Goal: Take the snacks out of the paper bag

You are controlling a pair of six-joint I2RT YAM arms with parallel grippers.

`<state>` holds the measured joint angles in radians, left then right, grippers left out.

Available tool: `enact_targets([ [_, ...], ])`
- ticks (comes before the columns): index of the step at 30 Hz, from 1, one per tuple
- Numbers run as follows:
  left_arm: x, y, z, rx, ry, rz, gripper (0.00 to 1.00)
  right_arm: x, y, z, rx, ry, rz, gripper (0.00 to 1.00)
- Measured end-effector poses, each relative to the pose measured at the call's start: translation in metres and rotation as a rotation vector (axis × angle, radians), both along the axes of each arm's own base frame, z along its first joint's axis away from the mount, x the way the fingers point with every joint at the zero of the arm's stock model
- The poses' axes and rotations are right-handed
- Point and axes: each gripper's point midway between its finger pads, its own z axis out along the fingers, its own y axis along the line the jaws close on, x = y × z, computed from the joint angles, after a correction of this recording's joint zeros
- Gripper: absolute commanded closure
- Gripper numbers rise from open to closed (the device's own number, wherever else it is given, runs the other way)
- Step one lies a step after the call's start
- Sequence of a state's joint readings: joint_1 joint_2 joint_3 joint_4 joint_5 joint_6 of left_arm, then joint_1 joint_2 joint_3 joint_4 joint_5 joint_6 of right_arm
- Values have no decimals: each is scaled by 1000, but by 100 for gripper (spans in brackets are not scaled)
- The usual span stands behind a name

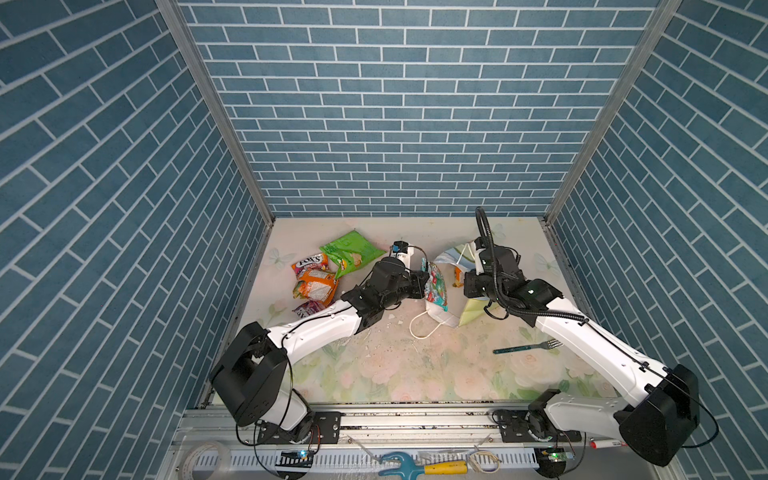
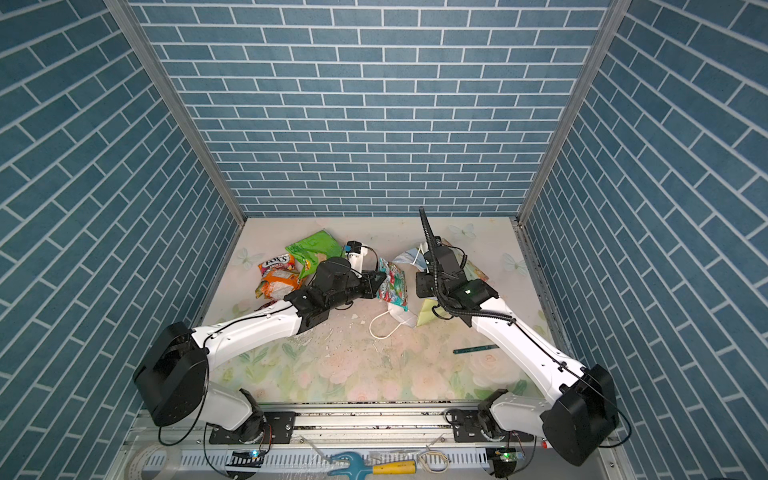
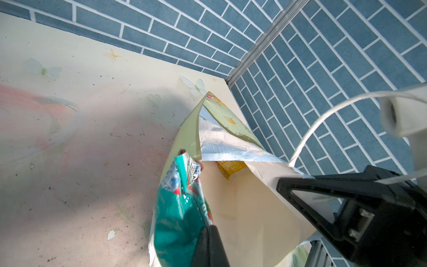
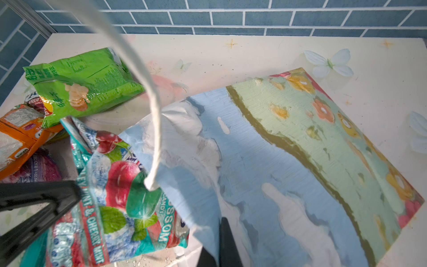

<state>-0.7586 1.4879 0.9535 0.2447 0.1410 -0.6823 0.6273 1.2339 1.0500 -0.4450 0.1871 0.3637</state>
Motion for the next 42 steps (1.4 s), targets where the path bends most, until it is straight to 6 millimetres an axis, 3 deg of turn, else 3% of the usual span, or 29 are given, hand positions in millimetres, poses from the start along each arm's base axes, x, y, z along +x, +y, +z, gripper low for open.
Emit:
enact_targets([
  [12, -4, 0, 5, -14, -3, -14, 100, -3, -4, -1, -65, -12, 38, 100],
  [26, -14, 10, 37, -63, -56, -14, 100, -3, -14, 2, -98, -26, 7, 100],
  [42, -17, 20, 40, -40, -71, 9, 100, -2, -19, 2, -114, -32, -10, 100],
])
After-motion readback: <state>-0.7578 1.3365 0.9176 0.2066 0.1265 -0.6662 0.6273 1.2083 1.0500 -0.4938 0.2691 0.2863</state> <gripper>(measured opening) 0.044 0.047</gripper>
